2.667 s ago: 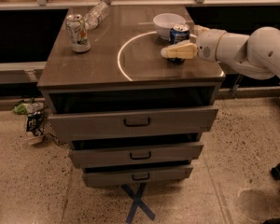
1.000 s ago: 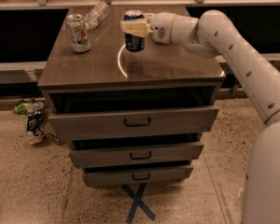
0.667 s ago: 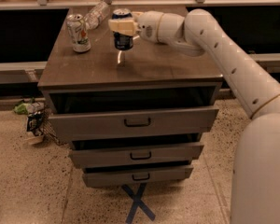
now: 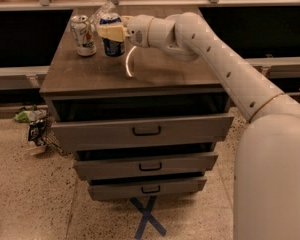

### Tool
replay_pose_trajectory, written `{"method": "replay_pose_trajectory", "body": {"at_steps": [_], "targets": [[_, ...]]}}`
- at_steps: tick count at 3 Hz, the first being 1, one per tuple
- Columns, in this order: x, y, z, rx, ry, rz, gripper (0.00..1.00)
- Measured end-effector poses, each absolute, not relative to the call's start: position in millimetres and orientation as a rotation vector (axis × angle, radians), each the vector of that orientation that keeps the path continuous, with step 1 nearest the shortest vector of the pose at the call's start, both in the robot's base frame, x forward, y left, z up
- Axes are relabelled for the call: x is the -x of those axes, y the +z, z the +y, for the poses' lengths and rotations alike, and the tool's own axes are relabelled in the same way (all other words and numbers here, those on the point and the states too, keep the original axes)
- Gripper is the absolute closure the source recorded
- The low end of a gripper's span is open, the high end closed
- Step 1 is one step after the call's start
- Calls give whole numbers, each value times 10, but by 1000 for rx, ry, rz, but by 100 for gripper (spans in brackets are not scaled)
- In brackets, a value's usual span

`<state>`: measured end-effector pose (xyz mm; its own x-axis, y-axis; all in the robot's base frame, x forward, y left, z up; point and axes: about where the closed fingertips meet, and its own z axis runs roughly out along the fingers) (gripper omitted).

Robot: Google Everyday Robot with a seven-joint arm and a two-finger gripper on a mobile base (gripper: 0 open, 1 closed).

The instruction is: Move pepsi can near 7up can

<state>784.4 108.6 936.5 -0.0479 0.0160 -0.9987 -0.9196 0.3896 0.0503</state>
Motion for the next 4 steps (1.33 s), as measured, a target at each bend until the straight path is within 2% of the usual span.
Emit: {"method": "replay_pose_trajectory", "body": {"at_steps": [1, 4], "targets": [[-7829, 9334, 1285, 889, 965, 1395, 83], [-7788, 9190, 1583, 922, 965, 1379, 13]]}}
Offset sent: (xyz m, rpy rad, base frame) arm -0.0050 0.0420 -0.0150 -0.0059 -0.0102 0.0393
